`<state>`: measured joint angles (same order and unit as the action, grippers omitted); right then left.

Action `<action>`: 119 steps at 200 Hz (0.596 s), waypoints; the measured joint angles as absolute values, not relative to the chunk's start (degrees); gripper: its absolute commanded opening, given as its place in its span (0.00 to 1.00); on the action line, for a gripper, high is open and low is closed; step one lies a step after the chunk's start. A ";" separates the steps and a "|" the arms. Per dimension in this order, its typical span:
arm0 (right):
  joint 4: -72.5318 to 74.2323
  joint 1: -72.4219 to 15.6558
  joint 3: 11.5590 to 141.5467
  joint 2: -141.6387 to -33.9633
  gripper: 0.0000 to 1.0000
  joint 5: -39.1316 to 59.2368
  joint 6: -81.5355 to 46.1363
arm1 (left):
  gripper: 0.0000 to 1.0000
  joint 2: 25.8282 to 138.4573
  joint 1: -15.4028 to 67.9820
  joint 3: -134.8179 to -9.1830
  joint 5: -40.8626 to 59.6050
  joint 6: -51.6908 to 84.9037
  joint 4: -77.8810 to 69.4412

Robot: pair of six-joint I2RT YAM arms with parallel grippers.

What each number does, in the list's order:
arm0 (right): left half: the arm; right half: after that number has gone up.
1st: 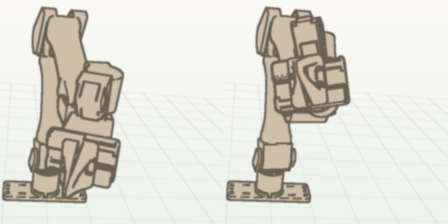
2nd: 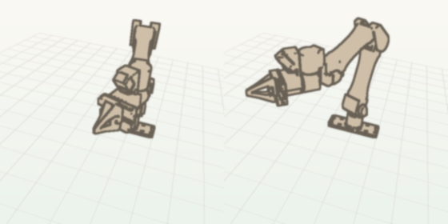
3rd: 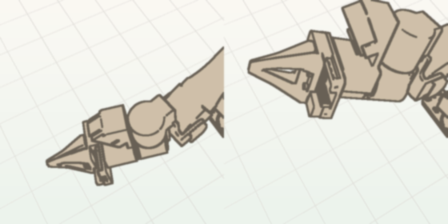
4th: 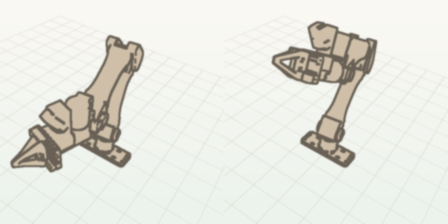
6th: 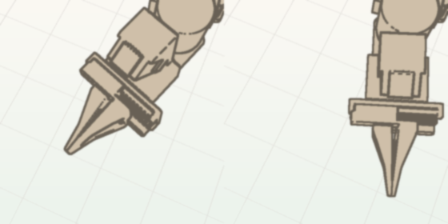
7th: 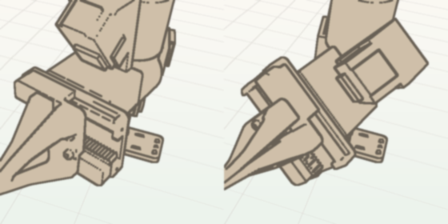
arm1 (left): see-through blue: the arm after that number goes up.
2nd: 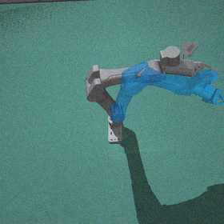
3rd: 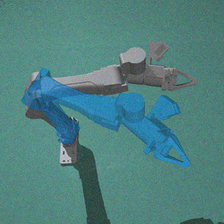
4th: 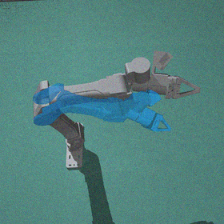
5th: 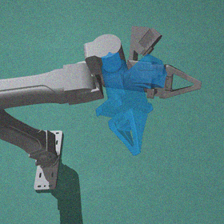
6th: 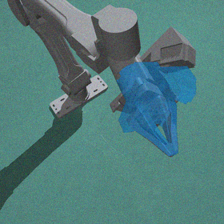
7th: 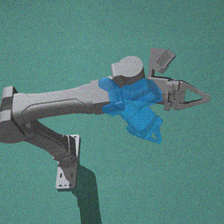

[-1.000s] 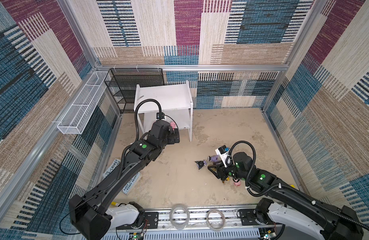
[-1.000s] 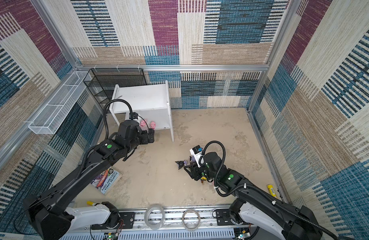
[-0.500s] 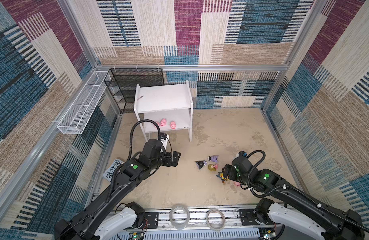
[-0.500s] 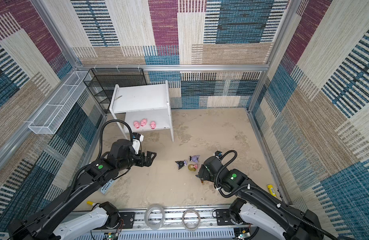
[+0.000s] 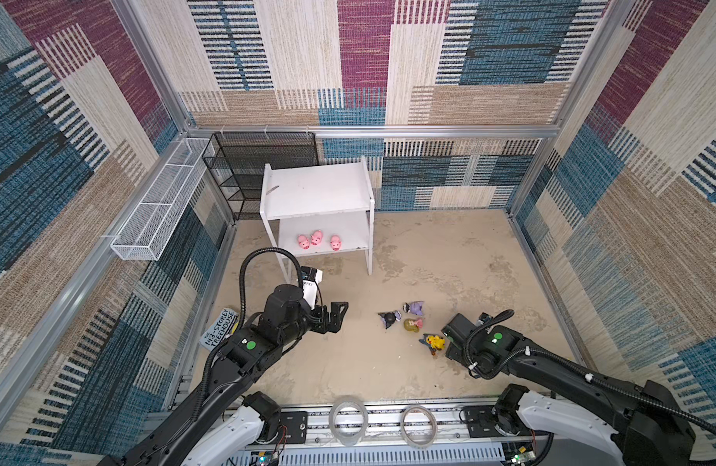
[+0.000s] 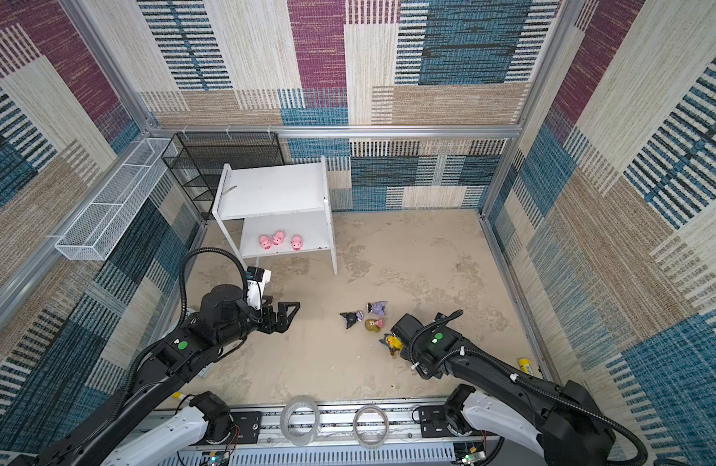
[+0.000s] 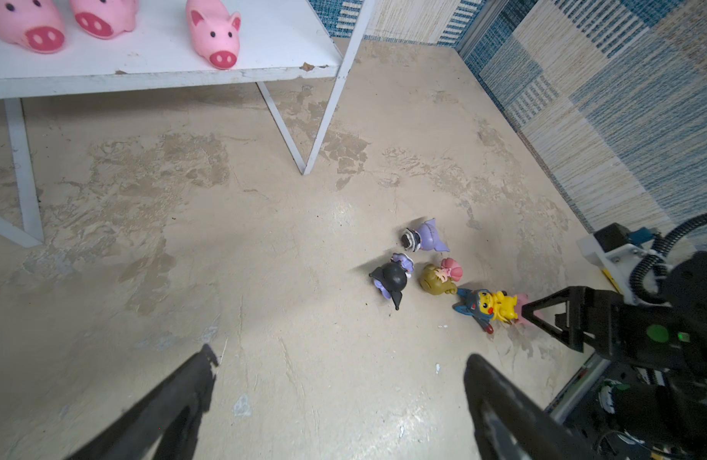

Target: Place and organize the plastic toys onto the shelf

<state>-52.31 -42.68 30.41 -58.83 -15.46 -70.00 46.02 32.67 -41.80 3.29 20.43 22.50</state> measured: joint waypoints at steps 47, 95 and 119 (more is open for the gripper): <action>-48.38 -42.81 28.69 -60.97 0.44 -14.94 -70.26 | 0.99 46.09 32.64 -40.80 3.40 20.67 21.26; -45.76 -44.40 30.24 -61.87 0.30 -15.68 -67.07 | 0.99 46.87 32.27 -40.82 3.77 20.67 20.71; -45.06 -44.64 31.64 -62.17 0.26 -16.97 -64.82 | 0.99 47.20 32.14 -41.15 3.81 20.67 20.78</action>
